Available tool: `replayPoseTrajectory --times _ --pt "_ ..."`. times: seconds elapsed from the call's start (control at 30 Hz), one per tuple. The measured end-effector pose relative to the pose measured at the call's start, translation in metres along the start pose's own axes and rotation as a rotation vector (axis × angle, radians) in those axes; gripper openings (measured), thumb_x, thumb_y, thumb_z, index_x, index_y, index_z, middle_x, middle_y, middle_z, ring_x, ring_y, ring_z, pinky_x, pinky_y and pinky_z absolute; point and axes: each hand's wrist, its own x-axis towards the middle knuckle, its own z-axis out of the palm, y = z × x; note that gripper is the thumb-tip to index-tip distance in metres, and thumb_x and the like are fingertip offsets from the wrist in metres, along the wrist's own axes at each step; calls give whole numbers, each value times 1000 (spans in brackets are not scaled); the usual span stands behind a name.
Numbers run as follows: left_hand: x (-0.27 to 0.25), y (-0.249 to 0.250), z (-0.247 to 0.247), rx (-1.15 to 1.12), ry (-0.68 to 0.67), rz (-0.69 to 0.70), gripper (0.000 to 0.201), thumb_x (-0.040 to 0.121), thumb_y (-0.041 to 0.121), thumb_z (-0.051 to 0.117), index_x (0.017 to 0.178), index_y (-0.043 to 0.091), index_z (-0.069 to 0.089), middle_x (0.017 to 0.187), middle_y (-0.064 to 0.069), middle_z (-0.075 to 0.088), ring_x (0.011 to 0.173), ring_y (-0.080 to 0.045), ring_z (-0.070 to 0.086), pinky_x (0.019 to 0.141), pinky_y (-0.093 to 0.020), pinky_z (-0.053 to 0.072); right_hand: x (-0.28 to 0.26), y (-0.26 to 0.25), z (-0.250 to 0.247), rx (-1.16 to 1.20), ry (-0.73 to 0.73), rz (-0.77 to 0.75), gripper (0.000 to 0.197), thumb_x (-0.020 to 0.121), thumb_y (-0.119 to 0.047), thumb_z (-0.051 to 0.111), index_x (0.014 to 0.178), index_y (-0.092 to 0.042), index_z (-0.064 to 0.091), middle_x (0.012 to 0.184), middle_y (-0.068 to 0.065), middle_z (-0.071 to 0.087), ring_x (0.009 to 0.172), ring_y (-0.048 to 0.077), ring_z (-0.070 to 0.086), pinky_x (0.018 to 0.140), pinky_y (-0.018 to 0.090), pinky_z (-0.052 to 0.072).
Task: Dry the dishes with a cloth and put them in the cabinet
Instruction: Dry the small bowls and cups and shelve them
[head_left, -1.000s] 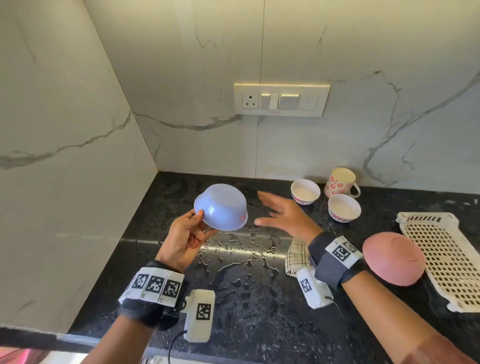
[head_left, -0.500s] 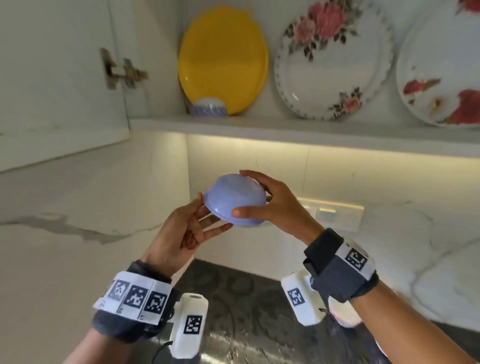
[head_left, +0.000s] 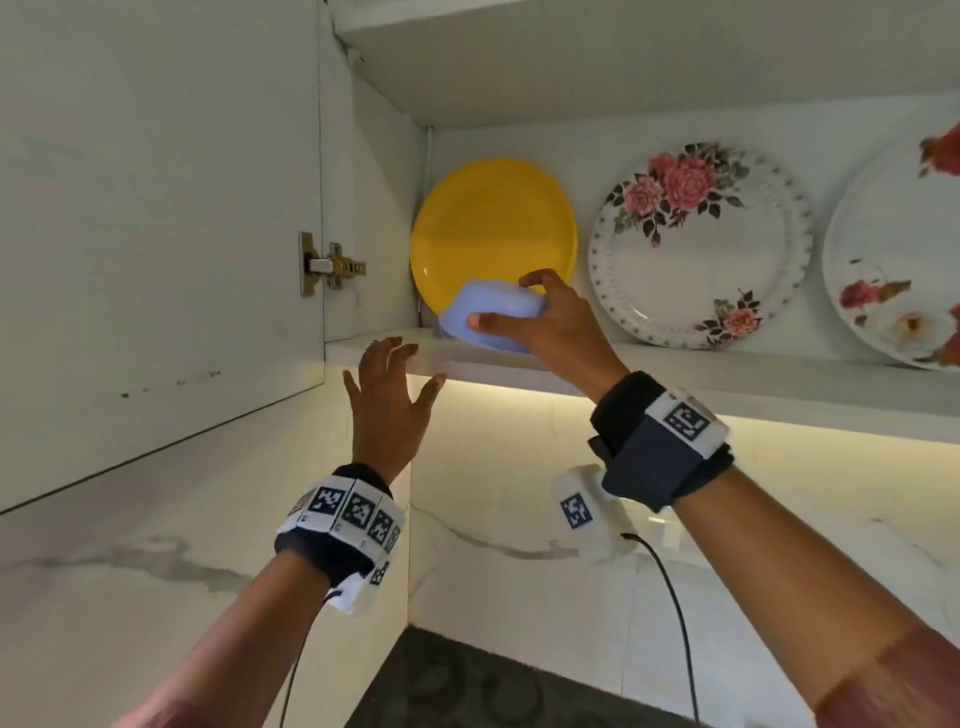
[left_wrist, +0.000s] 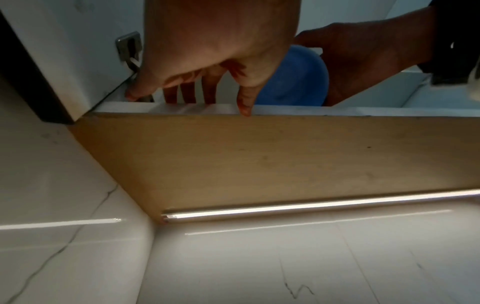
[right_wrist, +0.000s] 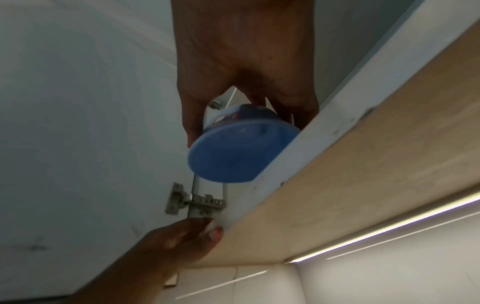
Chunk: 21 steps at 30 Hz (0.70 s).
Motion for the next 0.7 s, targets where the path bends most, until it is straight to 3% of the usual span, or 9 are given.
replayPoseTrajectory --times 0.17,0.27,0.47,0.57,0.7 --pt "4 -19 -3 4 -59 -121 84 86 47 54 147 5 16 156 -9 13 145 -19 7 115 -40 -2 27 1 41 -212 -31 55 77 69 -51 75 123 -6 45 120 9 55 105 23 52 84 32 44" --pt "0 -23 -3 -70 -83 -121 83 90 40 51 147 5 2 157 -7 -2 145 -17 -2 116 -34 -2 37 6 64 -327 -50 125 84 64 -64 71 120 -7 46 119 13 55 109 32 52 92 42 45" --pt "-7 -23 -3 -10 -57 -118 69 95 31 45 146 4 9 157 -7 2 145 -19 4 113 -23 2 43 8 86 -547 -88 154 89 73 -70 58 132 -7 37 131 17 48 119 33 47 95 40 41" --pt "-9 -25 -2 25 -54 -98 67 95 30 44 146 3 10 156 -10 4 145 -21 6 111 -22 2 43 7 89 -549 -112 160 96 71 -73 56 140 -11 30 140 17 42 126 34 42 101 43 39" --pt "-14 -26 -1 35 -48 -90 64 96 28 44 145 3 11 155 -10 6 144 -22 8 111 -23 4 39 4 87 -439 -66 177 91 77 -64 57 145 -13 23 143 18 35 131 36 35 105 45 36"
